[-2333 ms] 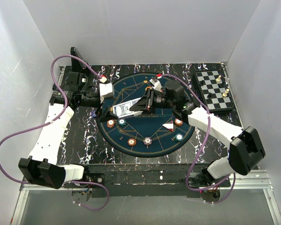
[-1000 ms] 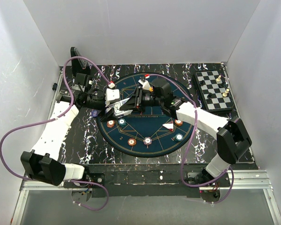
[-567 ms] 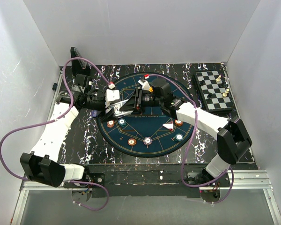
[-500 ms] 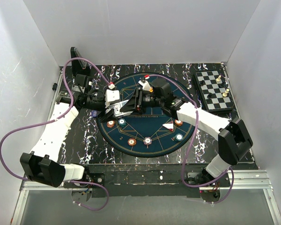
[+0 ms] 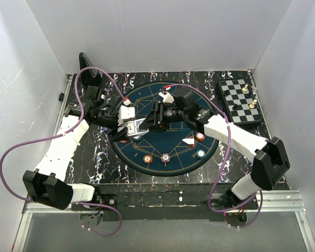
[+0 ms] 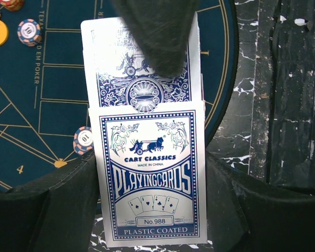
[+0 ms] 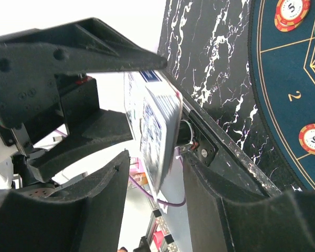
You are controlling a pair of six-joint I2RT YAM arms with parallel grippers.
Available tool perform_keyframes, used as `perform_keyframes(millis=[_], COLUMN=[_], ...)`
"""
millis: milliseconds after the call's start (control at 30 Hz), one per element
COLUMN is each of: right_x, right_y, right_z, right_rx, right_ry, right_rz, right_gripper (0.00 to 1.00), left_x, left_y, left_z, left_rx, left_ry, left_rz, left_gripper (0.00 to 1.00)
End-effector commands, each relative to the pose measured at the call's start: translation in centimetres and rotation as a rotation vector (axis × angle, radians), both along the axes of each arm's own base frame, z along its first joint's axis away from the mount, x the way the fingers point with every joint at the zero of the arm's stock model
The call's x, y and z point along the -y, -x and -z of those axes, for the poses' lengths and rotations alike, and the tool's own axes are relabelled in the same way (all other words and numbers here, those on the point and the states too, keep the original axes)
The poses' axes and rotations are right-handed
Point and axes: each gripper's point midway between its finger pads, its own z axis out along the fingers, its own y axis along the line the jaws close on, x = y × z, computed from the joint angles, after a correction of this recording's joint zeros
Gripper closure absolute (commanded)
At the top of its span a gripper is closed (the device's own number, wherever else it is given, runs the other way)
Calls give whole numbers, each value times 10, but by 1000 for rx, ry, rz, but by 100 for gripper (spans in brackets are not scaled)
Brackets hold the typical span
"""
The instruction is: Distribute texas hold em gaming equipment
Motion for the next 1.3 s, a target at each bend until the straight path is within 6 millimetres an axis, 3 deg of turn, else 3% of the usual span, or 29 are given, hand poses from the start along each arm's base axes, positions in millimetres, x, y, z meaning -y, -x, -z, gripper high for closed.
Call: perform_keyframes(millis=[0,267,767,1067,1267], right_x=[-8,-16,-3,-1,16], right_y=[-8,-7,2,3,0], right_z=[-27,-25,-5,0,7], right_rx=[58,45,33,17,16], right_ry=[-41,-40,16,26,42], right_rz=[-18,-50,-74,-75,-31], right_gripper=[47,47,49,61,63], left_x=[3,6,11,12,13], left_y=[16,15,4,4,5], left_z=[-8,-8,-16,-18,-20], left_rx=[40,74,76,73,71], left_ry=[-4,-21,-1,6,16], left_rz=[61,70,41,39,38], left_gripper=[88,88,95,98,100])
